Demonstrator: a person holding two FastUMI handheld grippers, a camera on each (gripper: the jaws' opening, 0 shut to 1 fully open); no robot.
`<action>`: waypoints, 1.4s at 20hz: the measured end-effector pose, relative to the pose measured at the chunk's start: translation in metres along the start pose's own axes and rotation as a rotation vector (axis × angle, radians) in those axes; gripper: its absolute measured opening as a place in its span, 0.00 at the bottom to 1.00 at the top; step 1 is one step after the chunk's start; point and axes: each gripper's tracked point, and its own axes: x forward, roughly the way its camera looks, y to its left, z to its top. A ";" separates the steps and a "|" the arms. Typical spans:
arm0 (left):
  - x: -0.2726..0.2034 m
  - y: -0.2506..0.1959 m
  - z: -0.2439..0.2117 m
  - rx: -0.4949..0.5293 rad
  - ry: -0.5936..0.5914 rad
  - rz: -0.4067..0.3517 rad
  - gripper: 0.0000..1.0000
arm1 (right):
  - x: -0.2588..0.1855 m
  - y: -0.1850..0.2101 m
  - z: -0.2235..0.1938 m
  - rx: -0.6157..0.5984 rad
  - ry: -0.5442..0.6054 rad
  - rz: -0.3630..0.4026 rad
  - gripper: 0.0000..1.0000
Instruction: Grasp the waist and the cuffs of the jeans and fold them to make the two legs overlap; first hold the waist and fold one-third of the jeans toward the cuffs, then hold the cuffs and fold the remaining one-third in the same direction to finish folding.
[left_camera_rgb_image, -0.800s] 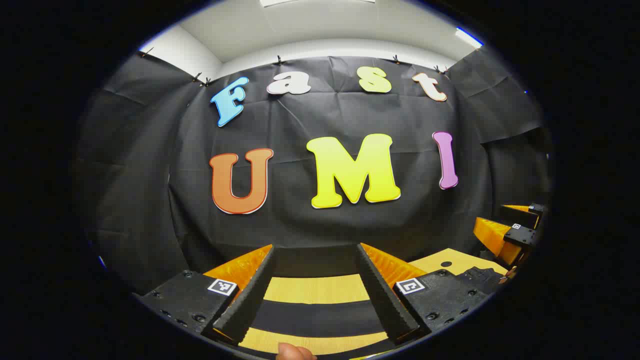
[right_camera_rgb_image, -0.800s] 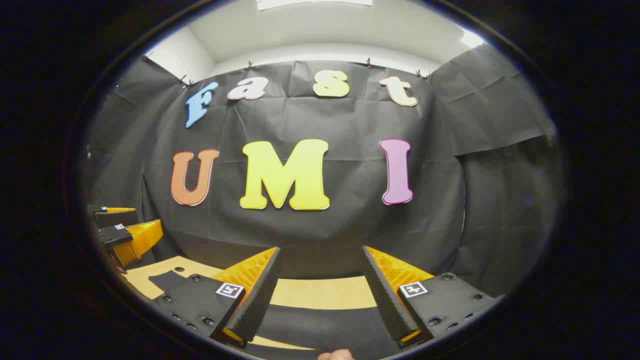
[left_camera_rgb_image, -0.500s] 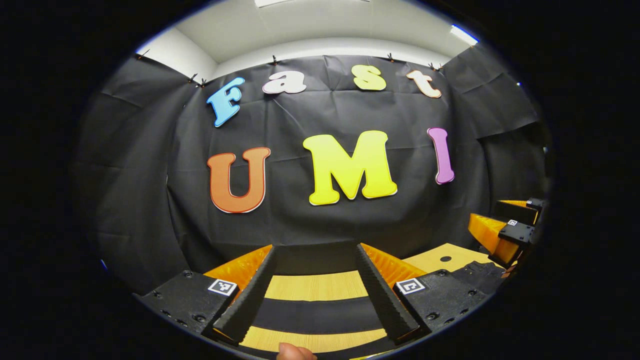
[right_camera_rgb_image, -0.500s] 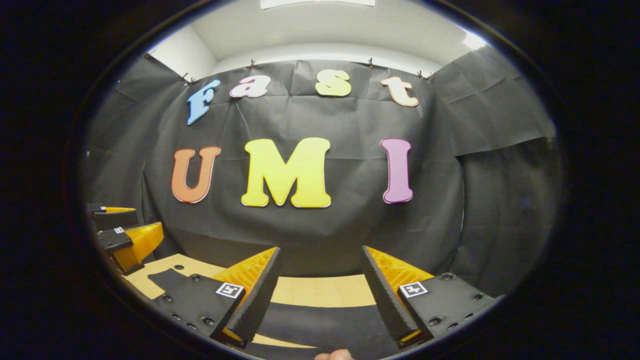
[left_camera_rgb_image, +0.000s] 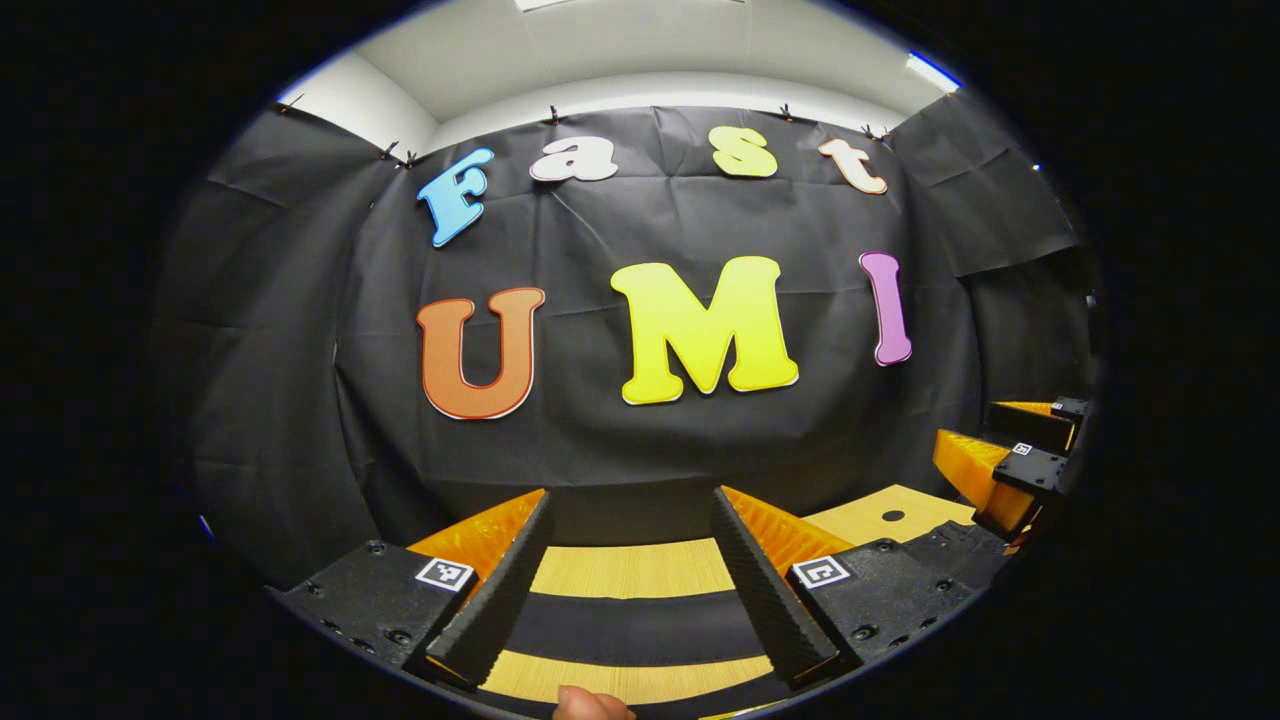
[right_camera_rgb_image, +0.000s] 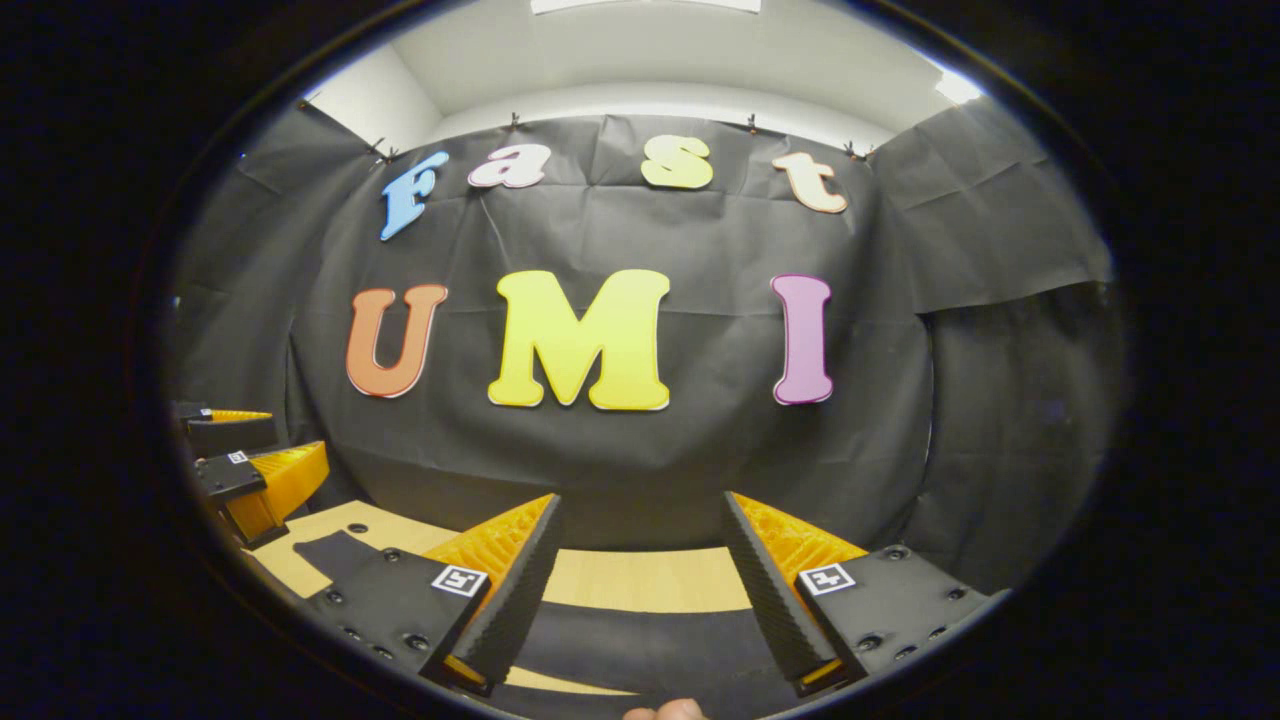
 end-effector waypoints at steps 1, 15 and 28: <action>0.000 0.002 0.001 0.000 -0.006 0.005 1.00 | 0.000 0.002 0.000 -0.004 0.000 0.003 0.95; -0.078 0.120 -0.093 -0.288 0.297 0.188 1.00 | 0.000 0.009 -0.005 -0.013 0.018 0.044 0.95; -0.236 0.192 -0.278 -1.285 0.751 0.735 0.99 | 0.005 0.000 -0.009 -0.025 0.042 0.049 0.95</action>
